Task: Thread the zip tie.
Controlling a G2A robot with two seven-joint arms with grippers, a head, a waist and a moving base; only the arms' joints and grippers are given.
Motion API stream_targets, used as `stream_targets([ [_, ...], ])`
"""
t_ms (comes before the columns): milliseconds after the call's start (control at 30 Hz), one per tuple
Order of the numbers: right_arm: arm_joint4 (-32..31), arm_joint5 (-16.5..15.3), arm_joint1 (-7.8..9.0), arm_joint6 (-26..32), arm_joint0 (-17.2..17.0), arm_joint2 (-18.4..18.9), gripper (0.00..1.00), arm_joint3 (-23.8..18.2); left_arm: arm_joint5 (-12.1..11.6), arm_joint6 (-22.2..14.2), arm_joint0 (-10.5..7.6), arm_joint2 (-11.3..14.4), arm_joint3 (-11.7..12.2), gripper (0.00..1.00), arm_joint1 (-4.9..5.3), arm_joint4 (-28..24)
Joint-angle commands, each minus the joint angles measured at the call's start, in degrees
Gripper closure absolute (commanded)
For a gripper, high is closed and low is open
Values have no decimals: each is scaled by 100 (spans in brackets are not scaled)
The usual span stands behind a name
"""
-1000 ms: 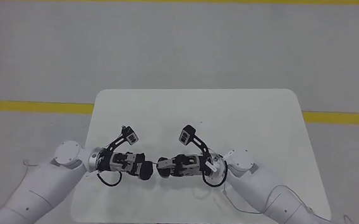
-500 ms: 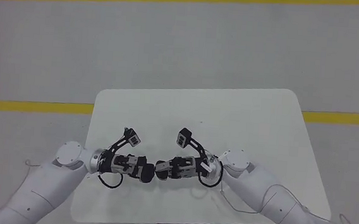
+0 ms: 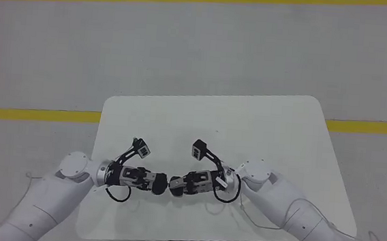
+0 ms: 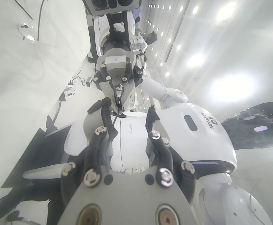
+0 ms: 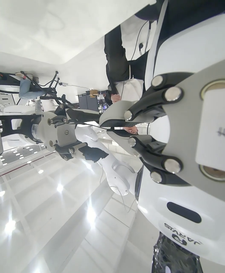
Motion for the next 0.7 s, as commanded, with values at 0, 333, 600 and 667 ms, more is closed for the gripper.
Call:
stream_targets([
  [0,-12,10,1,14,-18,26,100,-21,9,13,6,12,-16,69,-5,23],
  [333,-139,102,-10,-17,-83,109,100,-71,38,-14,-2,11,-4,77,-24,48],
  [600,-210,231,-24,-51,-120,149,100,-61,36,-13,16,-13,2,80,-32,49],
  [667,-223,250,-29,-48,-129,157,100,-63,38,-14,20,-19,0,82,-34,57],
])
